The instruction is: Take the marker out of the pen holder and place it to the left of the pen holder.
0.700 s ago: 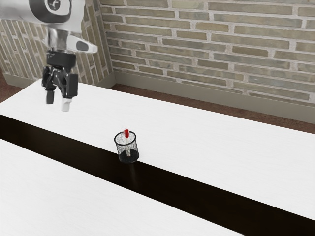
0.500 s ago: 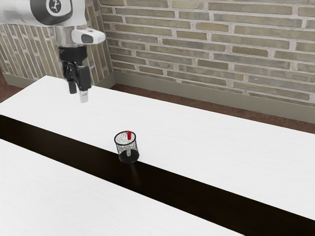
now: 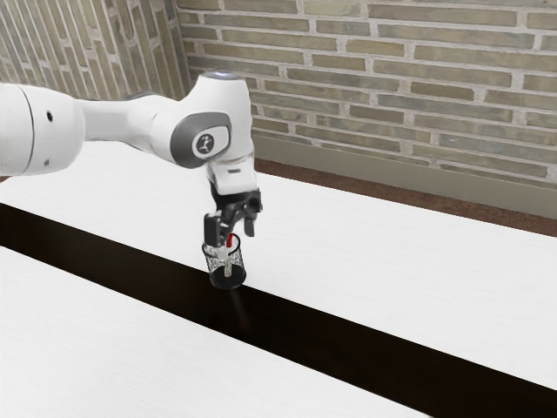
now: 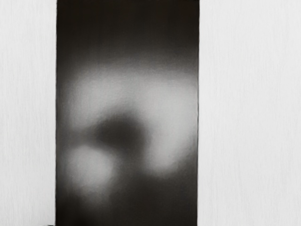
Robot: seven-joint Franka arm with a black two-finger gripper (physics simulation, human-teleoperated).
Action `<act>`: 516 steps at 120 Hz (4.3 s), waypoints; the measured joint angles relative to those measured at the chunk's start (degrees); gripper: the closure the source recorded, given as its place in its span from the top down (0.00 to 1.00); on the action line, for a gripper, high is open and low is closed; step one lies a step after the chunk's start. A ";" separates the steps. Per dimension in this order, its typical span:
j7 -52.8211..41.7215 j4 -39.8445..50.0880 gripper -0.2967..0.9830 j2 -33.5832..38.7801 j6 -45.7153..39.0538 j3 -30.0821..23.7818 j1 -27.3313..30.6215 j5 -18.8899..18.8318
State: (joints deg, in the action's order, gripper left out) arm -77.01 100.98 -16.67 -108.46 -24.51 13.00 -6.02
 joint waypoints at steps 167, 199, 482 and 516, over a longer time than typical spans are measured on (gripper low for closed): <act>-27.28 1.11 0.77 -5.77 -12.57 4.69 2.96 0.05; -24.47 1.15 0.66 -5.87 -12.62 4.57 2.87 -0.07; 0.96 -3.59 0.18 -11.48 -36.08 20.12 3.84 -50.93; 9.75 -2.31 0.19 -12.89 -37.27 20.13 3.39 -52.38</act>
State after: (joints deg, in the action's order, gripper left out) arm -67.26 98.68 -29.56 -145.73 -4.38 16.39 -58.41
